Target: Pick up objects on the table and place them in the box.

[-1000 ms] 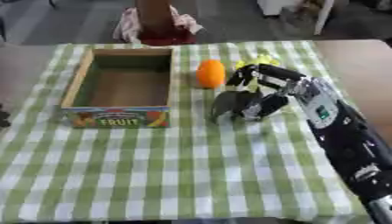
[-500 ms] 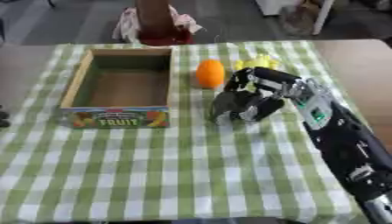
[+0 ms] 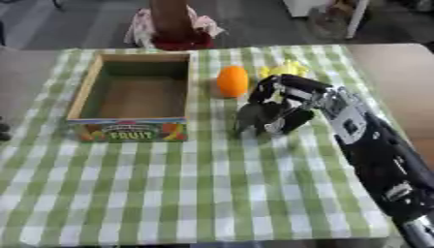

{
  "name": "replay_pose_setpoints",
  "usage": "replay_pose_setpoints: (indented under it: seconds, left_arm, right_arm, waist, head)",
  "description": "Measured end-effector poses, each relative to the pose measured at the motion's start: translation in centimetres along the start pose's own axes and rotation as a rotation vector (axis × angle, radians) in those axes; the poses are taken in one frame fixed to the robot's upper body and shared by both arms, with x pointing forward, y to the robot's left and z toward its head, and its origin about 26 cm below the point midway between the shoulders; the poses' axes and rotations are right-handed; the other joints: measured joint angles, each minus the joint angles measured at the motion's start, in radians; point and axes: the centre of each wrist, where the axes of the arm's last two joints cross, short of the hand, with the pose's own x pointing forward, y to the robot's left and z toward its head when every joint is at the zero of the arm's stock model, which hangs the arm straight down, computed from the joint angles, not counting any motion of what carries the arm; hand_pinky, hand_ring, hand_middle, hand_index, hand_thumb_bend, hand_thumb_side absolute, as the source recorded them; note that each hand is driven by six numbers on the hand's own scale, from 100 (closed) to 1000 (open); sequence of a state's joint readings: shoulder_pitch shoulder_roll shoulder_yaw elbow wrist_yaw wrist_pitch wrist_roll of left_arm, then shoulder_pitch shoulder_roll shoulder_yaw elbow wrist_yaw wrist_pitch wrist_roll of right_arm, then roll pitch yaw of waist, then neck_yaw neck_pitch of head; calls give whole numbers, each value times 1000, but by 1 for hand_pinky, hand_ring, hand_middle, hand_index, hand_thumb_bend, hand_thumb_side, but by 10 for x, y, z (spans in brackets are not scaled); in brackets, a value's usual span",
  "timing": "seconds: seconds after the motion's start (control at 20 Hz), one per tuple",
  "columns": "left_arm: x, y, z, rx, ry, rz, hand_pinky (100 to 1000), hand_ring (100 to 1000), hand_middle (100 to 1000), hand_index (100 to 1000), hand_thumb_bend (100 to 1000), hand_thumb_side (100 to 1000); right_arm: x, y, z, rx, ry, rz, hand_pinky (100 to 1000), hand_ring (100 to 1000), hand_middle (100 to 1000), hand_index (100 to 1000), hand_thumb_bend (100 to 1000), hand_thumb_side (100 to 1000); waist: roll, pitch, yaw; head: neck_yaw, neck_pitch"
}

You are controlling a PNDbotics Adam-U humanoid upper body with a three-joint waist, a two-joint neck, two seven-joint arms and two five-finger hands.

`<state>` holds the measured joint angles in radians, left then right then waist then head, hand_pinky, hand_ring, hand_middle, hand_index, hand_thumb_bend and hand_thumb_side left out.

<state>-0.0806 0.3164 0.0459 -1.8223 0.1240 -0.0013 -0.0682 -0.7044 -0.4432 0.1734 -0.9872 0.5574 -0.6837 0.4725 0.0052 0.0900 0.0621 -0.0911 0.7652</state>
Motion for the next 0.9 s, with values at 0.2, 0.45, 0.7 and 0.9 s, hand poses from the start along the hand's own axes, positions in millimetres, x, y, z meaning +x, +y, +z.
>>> replay_pose_setpoints:
  seconds: [0.2, 0.45, 0.7, 0.9]
  left_arm:
    - [0, 0, 0, -1, 1, 0, 570, 587, 561, 737, 100, 853]
    - [0, 0, 0, -1, 1, 0, 570, 587, 561, 737, 100, 853]
    - [0, 0, 0, -1, 1, 0, 570, 587, 561, 737, 100, 853]
    - [0, 0, 0, -2, 1, 0, 570, 587, 561, 737, 100, 853]
  right_arm:
    - [0, 1, 0, 6, 3, 8, 693, 704, 672, 775, 336, 328]
    - [-1, 2, 0, 20, 11, 20, 719, 757, 732, 805, 364, 347]
    - [-2, 3, 1, 46, 27, 43, 733, 779, 757, 822, 383, 364]
    - [-3, 2, 0, 62, 35, 67, 731, 776, 750, 823, 381, 364]
  waist:
    - [0, 0, 0]
    - [0, 1, 0]
    - [0, 2, 2]
    - [-1, 2, 5]
  head:
    - [-1, 0]
    - [-3, 0]
    - [-4, 0]
    - [-4, 0]
